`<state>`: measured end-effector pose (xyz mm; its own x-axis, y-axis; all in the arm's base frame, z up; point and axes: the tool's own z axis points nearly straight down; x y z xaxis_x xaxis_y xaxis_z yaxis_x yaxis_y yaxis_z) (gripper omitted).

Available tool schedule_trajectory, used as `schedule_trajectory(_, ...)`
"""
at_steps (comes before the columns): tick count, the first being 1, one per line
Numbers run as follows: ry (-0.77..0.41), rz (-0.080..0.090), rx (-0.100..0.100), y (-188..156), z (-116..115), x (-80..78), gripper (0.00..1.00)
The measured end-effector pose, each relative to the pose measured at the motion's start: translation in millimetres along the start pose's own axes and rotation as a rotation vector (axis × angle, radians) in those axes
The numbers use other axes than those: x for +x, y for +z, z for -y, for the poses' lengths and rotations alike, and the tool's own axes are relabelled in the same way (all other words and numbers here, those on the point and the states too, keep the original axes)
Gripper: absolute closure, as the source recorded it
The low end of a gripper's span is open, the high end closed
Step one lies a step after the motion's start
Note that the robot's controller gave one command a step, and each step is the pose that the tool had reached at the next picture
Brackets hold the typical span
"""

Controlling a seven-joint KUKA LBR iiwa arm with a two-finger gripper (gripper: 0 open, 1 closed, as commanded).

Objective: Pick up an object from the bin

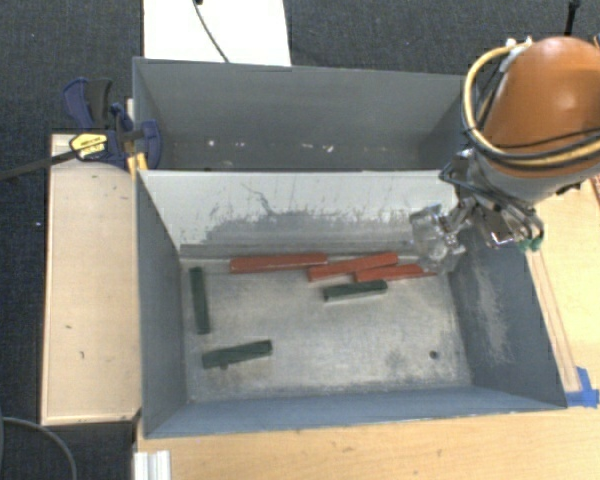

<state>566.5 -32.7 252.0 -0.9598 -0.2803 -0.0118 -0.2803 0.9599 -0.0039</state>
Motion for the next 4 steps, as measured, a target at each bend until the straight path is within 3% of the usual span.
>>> schedule_trajectory(1, 0.004, -0.008, -0.004, 5.1, -0.5, 1.7, 0.0)
schedule_trajectory(2, 0.044, -0.016, -0.007, 157.4, -36.1, -8.5, 0.0)
schedule_trajectory(3, 0.022, -0.007, -0.004, 183.0, -25.0, -29.4, 0.0)
schedule_trajectory(4, 0.024, 0.0, -0.003, 177.7, -25.2, -31.8, 1.0)
